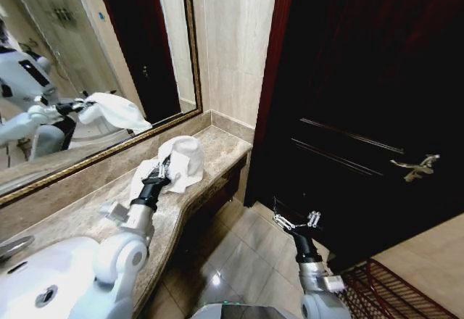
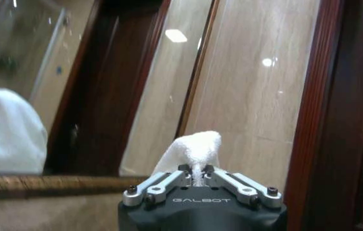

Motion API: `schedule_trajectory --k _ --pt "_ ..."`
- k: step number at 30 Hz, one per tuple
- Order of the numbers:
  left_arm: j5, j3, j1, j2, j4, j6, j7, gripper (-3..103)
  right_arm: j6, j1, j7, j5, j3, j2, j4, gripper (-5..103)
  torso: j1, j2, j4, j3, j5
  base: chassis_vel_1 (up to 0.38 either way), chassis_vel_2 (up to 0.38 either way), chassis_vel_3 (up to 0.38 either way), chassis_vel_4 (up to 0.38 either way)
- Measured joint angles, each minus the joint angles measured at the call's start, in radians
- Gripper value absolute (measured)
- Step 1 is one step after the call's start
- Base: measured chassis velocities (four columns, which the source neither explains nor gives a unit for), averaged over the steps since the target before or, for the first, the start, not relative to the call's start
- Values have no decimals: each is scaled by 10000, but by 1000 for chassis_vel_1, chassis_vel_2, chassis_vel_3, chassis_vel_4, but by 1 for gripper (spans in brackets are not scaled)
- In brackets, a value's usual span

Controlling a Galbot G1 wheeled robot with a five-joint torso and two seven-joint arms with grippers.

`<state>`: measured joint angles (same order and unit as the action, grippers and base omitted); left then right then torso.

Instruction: Discard the used towel into the hamper.

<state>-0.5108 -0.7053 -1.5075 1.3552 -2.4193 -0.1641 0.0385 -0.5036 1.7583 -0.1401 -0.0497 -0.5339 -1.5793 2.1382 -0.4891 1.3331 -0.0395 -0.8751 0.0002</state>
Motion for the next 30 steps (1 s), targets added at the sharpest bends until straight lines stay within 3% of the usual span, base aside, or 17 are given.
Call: schedule_trajectory --k 6,23,30 --pt "517 -405 -497 132 -268 412 -75 4 -377 -214 774 40 62 -53 -1 100 0 0 -3 0 -2 0 0 0 0" --pt "1047 -256 -906 244 -545 627 -130 4 -337 -424 574 -361 -186 126 -42 100 -2 -1 0 0 -2 -38 -39 -39 -38" --pt "1148 -34 -940 148 -462 905 -985 4 -465 -323 472 -192 -116 91 -109 100 -1 -2 -1 -1 -1 -92 -100 -88 -97"
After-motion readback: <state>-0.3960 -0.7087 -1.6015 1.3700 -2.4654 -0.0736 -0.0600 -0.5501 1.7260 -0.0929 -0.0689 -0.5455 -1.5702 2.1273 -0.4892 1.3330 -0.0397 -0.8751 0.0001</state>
